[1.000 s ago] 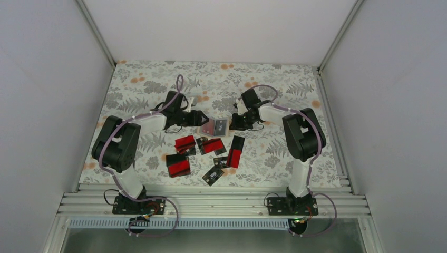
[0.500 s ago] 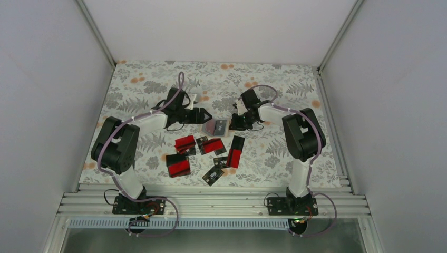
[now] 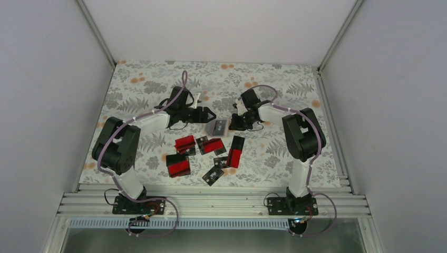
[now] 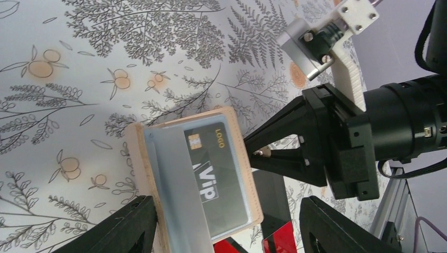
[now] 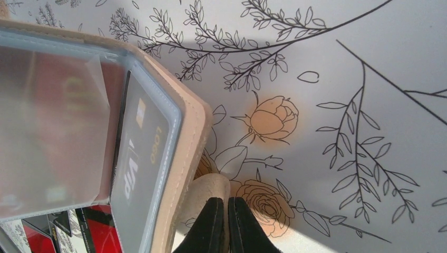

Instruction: Put the credit cards into the card holder

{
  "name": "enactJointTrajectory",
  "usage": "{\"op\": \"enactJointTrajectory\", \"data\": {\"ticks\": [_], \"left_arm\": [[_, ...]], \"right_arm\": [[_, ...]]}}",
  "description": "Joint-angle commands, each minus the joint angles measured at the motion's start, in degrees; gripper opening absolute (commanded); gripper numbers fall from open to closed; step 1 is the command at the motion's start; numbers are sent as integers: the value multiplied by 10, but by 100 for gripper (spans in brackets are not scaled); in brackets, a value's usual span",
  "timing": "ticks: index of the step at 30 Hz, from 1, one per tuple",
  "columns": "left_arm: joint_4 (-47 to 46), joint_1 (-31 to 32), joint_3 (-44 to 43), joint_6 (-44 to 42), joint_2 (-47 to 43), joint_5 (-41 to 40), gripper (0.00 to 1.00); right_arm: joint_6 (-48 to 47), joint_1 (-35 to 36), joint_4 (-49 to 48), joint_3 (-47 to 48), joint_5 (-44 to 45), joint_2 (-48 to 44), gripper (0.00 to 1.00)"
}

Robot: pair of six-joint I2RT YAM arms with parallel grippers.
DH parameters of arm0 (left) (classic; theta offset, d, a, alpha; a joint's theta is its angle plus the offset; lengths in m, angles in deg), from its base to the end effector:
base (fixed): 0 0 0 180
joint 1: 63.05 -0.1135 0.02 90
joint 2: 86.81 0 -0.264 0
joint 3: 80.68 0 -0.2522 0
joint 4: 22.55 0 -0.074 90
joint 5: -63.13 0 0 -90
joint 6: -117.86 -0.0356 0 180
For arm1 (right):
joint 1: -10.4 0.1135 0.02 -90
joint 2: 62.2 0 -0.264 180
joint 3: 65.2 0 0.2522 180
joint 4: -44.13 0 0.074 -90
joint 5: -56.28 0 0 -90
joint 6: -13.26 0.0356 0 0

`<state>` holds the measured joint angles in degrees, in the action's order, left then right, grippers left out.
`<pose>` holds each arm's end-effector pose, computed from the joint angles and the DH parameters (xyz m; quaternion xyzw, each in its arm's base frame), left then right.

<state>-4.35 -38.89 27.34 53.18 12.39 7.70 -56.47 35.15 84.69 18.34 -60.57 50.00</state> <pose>0.3193 -0.1654 0.1852 0.1037 0.8846 -0.4013 0.2139 0.3371 0.1731 0.1381 -0.0792 0.9544 0.2781 0.0746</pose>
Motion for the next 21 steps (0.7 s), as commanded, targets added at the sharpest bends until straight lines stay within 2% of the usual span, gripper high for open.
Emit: {"op": "enactJointTrajectory", "data": {"ticks": [1, 21], "left_arm": [[-7, 8, -20, 7, -3, 9, 68], [-11, 26, -24, 10, 17, 4, 68]], "right_arm": [[-2, 8, -11, 14, -8, 7, 4], [-4, 8, -7, 10, -8, -1, 4]]}}
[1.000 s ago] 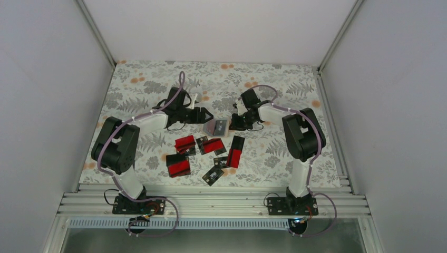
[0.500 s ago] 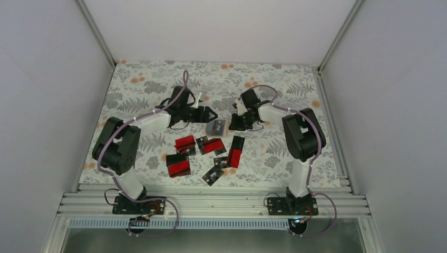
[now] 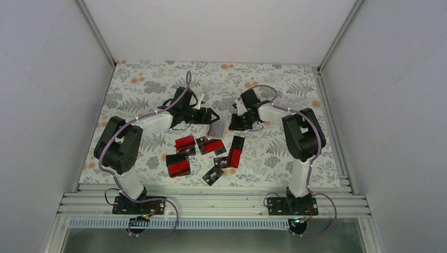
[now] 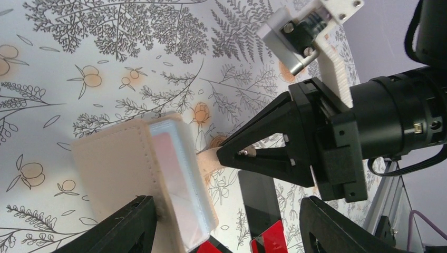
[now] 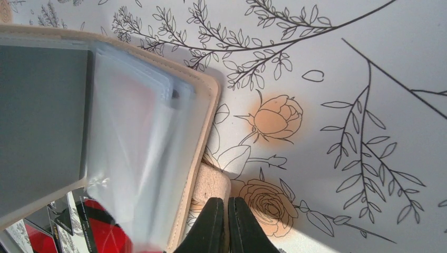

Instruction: Put the credit cards into the card holder

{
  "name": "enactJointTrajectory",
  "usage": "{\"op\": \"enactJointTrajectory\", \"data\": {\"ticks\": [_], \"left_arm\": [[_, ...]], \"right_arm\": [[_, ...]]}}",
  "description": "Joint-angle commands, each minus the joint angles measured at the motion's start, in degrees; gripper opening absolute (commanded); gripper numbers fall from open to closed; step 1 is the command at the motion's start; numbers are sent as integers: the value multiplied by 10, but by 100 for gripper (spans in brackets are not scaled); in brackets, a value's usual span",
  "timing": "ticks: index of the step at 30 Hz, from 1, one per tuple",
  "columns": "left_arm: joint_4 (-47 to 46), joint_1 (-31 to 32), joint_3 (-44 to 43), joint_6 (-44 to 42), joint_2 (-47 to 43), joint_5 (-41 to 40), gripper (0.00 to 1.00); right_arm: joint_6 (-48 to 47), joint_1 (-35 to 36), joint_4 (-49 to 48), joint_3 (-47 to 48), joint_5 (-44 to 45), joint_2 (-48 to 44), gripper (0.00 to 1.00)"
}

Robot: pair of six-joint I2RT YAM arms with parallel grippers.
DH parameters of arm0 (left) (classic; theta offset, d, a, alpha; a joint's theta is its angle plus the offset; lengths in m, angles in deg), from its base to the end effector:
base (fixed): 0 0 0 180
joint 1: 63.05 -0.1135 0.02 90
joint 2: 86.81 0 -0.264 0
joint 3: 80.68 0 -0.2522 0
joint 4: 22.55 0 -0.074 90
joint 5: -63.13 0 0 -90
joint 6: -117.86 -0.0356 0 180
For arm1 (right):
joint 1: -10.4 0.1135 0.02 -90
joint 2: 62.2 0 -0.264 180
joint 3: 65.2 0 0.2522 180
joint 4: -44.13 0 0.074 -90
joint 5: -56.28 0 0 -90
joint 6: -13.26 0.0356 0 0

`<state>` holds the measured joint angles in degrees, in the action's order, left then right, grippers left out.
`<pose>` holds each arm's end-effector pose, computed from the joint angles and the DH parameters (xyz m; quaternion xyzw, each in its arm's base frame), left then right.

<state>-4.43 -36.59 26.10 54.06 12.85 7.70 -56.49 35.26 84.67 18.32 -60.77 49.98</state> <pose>0.3166 -0.1802 0.1890 0.1168 0.8805 -0.4092 0.2090 0.3366 0.1738 0.1382 -0.0806 0.9538 0.2798 0.0739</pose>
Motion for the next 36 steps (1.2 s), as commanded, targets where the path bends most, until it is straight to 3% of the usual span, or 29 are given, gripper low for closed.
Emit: {"op": "enactJointTrajectory", "data": {"ticks": [1, 21, 28, 36], "left_arm": [[-11, 4, -12, 1, 12, 4, 68], [-8, 7, -6, -4, 15, -8, 68], [27, 8, 0, -26, 6, -67, 67], [13, 9, 31, -17, -9, -86, 58]], "right_arm": [[-4, 7, -7, 11, -6, -1, 5], [-4, 7, -2, 15, -6, -1, 4], [-7, 7, 4, 21, 0, -1, 4], [-7, 7, 14, 37, 2, 5, 4]]}}
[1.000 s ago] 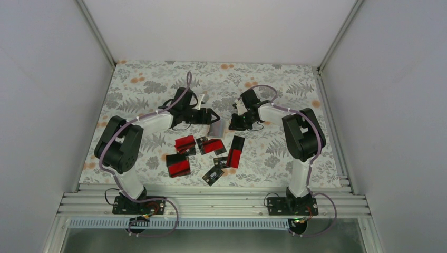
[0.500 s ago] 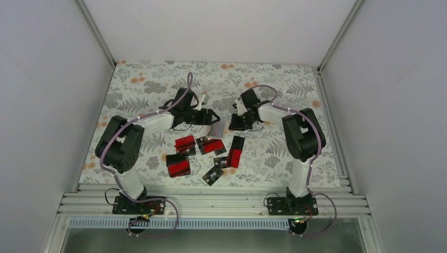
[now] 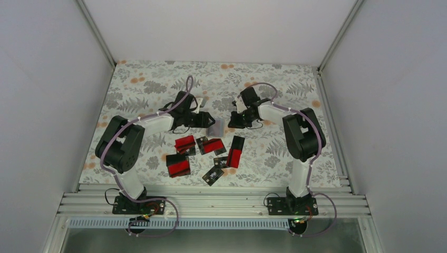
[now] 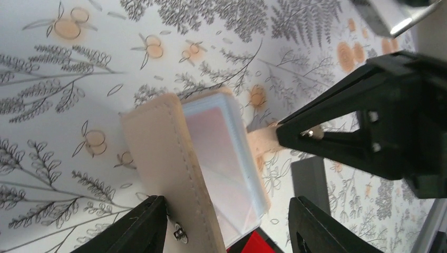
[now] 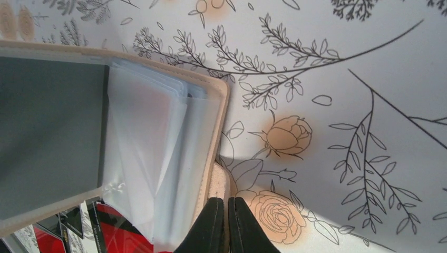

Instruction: Put the credit cards into the card holder

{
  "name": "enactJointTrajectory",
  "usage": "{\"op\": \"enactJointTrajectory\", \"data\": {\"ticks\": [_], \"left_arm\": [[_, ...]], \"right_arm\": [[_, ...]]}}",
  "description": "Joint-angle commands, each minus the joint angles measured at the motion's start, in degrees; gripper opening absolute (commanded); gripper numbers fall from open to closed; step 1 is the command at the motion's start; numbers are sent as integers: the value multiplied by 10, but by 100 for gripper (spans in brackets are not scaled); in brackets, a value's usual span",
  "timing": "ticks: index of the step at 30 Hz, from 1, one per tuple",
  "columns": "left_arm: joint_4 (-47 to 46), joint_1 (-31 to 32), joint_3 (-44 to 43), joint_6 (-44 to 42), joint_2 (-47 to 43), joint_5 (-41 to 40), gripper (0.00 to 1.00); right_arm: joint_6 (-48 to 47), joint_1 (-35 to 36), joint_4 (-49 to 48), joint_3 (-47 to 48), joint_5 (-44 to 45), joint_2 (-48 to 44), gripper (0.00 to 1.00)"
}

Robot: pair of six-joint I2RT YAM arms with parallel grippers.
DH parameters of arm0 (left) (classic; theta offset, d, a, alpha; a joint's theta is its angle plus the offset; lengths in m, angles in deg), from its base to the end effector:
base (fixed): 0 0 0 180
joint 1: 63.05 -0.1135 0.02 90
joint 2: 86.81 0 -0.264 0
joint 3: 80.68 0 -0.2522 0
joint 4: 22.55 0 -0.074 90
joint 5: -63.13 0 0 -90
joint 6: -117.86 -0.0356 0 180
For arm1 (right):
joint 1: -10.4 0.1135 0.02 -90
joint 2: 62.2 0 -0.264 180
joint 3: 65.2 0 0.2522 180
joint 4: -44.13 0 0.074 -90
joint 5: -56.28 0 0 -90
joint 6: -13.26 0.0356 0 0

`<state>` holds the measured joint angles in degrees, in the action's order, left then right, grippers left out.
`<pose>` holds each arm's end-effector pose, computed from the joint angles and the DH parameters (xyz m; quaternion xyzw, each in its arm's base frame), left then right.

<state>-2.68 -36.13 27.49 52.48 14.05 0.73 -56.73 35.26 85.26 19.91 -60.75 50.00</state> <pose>0.3132 -0.1775 0.1708 0.1020 0.9075 -0.3493 0.2099 0.3412 0.1759 0.1449 -0.0845 0.9521 0.2822 0.0822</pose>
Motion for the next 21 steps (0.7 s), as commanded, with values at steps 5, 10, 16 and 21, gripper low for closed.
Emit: {"op": "enactJointTrajectory", "data": {"ticks": [5, 10, 16, 21], "left_arm": [[-9, 13, 8, 0, -25, -2, 57], [-40, 27, 7, 10, 1, 26, 57], [-77, 37, 13, 25, 25, 50, 57], [-105, 37, 24, 30, 44, 54, 56]], "right_arm": [[-6, 7, 15, 34, 0, 13, 4], [-3, 7, 16, 43, -1, 20, 4], [-3, 7, 19, 49, -2, 28, 4], [-3, 6, 22, 50, 2, 28, 4]]}}
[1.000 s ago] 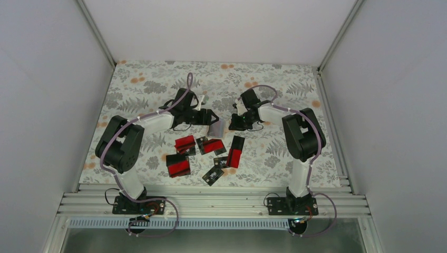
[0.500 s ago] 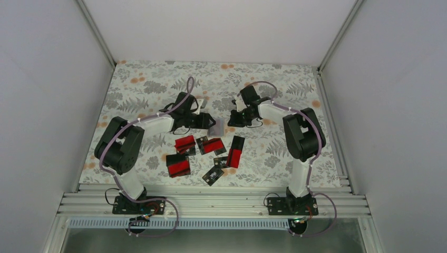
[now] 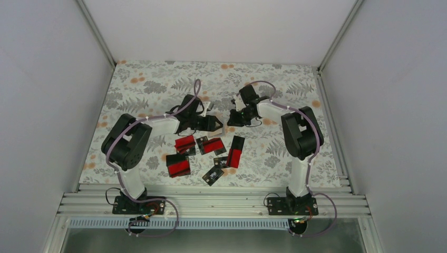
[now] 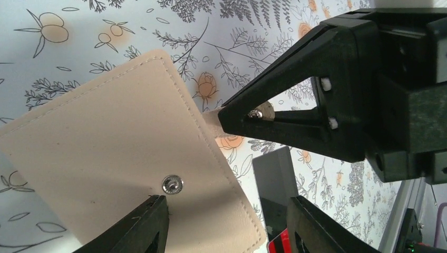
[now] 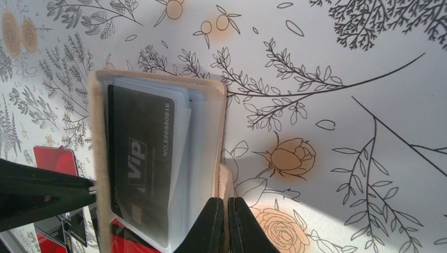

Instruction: Put the credit cards into the card holder

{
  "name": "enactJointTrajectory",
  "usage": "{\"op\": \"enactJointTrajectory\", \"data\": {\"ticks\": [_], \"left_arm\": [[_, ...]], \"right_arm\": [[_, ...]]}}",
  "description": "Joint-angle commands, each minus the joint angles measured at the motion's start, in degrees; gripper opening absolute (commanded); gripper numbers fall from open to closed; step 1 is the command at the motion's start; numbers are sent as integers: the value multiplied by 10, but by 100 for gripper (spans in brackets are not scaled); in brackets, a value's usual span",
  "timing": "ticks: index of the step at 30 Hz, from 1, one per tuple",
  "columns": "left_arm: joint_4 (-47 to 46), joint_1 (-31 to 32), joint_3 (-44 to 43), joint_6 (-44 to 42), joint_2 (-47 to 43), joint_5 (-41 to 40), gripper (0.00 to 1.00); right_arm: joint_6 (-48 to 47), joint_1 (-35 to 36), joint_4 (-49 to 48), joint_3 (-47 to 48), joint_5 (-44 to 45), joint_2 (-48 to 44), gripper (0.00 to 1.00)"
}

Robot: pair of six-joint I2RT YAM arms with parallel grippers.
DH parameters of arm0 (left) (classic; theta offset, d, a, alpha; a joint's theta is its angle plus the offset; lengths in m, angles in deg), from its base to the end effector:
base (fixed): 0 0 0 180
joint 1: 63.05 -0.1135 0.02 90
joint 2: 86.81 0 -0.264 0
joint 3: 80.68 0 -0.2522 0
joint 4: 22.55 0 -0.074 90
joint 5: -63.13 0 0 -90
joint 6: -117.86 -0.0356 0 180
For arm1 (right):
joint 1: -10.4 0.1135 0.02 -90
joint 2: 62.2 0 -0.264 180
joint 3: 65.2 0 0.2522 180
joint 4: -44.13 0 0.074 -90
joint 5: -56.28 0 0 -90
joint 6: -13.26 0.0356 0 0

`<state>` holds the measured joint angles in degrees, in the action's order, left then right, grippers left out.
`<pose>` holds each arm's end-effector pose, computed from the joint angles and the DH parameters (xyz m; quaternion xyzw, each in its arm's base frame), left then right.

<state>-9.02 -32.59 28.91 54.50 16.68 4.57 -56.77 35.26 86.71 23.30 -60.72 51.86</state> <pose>0.3049 -0.2008 0.1567 0.1299 0.8906 -0.3912 0.1923 0.3512 0.1805 0.1476 -0.0850 0.9520 0.2822 0.0830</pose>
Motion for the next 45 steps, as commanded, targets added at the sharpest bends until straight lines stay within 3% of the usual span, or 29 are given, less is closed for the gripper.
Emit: {"op": "enactJointTrajectory", "data": {"ticks": [1, 6, 14, 23, 32, 35, 37, 42, 45], "left_arm": [[-46, 1, 12, 11, 22, 15, 53], [-60, 1, 22, 14, 32, 4, 43], [-44, 2, 26, 10, 36, -28, 8], [-27, 3, 25, 1, 34, -47, 2], [-22, 4, 28, -2, 25, -57, 3], [-16, 3, 32, -4, 7, -68, 9], [-4, 3, 34, -7, -11, -77, 18], [22, 4, 50, -16, -86, -111, 53], [28, 2, 67, -24, -116, -148, 82]], "right_arm": [[-4, 6, 9, 17, 3, 9, 4], [-8, 6, 16, 18, 3, 1, 8], [-13, 5, 35, 30, 3, -34, 30], [-7, 12, 43, 39, -39, -79, 35], [5, 47, 20, 47, -73, -47, 21], [8, 53, 12, 46, -69, -23, 17], [7, 55, 13, 44, -53, -10, 14], [1, 55, 14, 27, -15, -1, 12], [0, 55, 13, 21, -15, -3, 12]]}}
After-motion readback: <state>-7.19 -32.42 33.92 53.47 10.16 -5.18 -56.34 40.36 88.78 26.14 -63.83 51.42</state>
